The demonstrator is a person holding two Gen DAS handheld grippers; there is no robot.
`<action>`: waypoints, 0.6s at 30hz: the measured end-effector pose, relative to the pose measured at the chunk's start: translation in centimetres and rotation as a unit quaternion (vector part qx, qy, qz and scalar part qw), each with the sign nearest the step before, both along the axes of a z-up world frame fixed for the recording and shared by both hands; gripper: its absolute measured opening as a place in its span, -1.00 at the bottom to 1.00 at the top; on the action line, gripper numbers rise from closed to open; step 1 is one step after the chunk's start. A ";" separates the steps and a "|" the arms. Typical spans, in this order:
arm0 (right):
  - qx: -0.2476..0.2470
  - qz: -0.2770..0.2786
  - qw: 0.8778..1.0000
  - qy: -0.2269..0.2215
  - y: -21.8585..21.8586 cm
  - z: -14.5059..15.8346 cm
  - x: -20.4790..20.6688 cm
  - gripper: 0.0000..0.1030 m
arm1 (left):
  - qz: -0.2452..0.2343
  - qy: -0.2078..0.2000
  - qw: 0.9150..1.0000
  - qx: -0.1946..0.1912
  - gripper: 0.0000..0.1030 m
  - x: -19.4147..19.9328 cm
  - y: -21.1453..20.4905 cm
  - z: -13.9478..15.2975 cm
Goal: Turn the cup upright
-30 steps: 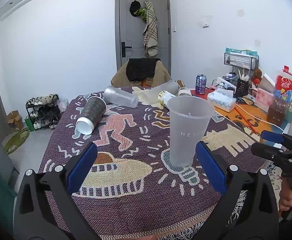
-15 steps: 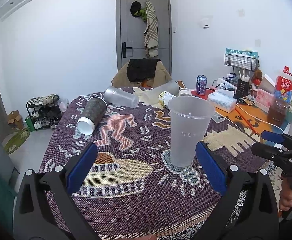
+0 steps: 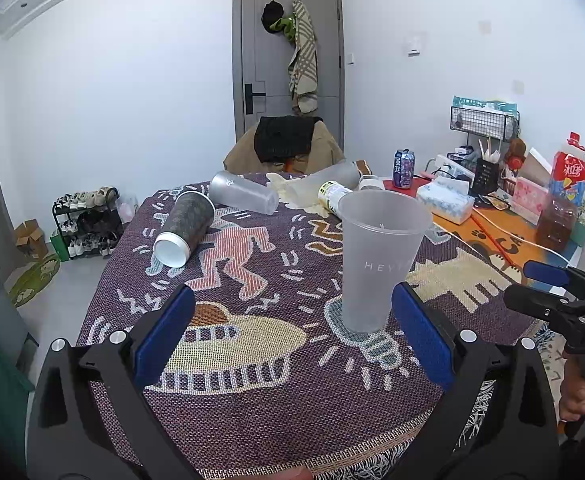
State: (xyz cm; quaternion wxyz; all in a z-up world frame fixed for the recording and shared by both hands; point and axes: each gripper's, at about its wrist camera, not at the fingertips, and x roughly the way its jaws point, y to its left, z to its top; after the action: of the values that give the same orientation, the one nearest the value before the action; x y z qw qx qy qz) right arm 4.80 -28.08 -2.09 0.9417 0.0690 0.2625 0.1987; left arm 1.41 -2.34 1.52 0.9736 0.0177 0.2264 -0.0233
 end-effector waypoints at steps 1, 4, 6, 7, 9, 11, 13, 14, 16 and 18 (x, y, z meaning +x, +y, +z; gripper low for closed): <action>0.000 0.000 1.000 0.000 0.0 0.0 0.0 0.85 | 0.000 0.000 1.000 0.000 0.90 0.0 0.0 0.0; 0.000 0.000 1.000 0.000 0.0 0.0 0.0 0.85 | 0.000 0.000 1.000 0.000 0.90 0.0 0.0 0.0; 0.000 0.000 1.000 0.000 0.0 0.0 0.0 0.85 | 0.000 -0.001 1.000 0.000 0.90 0.0 0.0 0.0; 0.000 0.000 1.000 0.000 0.0 0.0 0.0 0.85 | 0.001 -0.001 1.000 0.000 0.90 0.0 0.0 0.0; -0.001 0.000 1.000 -0.001 0.1 0.0 0.0 0.85 | 0.001 -0.001 1.000 -0.001 0.90 -0.1 0.1 0.0; -0.001 0.000 1.000 -0.001 0.0 0.0 0.0 0.85 | 0.001 -0.001 1.000 0.000 0.90 -0.1 0.1 -0.1; -0.001 0.000 1.000 -0.001 0.0 -0.1 0.0 0.85 | 0.001 -0.001 1.000 0.001 0.90 -0.1 0.1 -0.1; -0.001 0.000 1.000 0.000 0.0 -0.1 0.0 0.85 | 0.002 -0.001 1.000 0.001 0.90 0.0 0.1 -0.1; 0.000 0.001 1.000 0.001 0.1 -0.1 0.0 0.85 | 0.001 -0.001 1.000 0.000 0.90 0.0 0.1 -0.1; -0.001 0.000 1.000 0.002 0.1 -0.3 0.0 0.85 | 0.005 -0.003 1.000 0.002 0.90 -0.1 0.1 -0.1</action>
State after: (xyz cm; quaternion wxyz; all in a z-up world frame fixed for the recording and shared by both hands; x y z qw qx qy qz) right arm 4.84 -28.01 -2.35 0.9411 0.0686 0.2648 0.1989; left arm 1.35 -2.23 1.41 0.9744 0.0189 0.2233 -0.0181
